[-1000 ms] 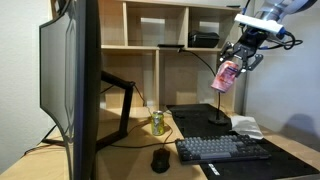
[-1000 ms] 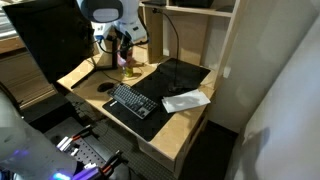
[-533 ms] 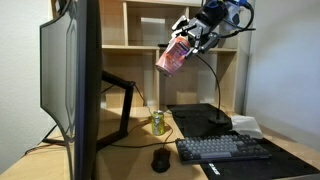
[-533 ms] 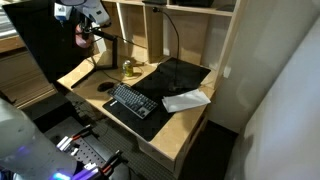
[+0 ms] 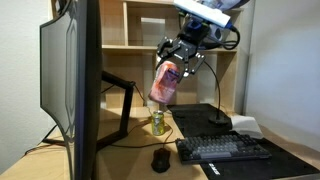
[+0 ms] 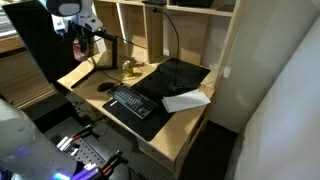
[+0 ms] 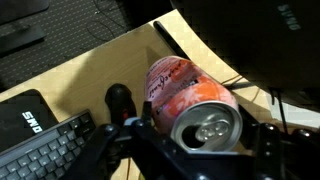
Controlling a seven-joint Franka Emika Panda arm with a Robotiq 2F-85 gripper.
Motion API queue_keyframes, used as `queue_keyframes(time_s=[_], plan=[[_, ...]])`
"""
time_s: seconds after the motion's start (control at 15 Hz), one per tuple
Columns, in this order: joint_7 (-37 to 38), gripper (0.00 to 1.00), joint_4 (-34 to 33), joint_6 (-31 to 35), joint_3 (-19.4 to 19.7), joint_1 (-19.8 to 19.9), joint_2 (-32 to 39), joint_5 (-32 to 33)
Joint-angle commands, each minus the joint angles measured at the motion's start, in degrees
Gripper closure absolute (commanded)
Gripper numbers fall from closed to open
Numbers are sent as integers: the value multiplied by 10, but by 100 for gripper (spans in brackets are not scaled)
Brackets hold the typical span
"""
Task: Place the pink soda can next to the yellow one
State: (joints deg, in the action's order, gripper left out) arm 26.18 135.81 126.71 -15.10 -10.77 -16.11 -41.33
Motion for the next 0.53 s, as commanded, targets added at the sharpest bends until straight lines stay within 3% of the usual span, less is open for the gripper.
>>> queue_keyframes(time_s=[0.0,0.13,0.2,0.4,0.47], plan=[[1,48,-6,142,-55,-14,96,87],[40,48,-14,230,-54,-18,133,129],[29,23,3,183,-44,-33,97,106],[36,23,-7,227,-40,-34,133,122],[29,48,-13,187,-38,-33,134,121]])
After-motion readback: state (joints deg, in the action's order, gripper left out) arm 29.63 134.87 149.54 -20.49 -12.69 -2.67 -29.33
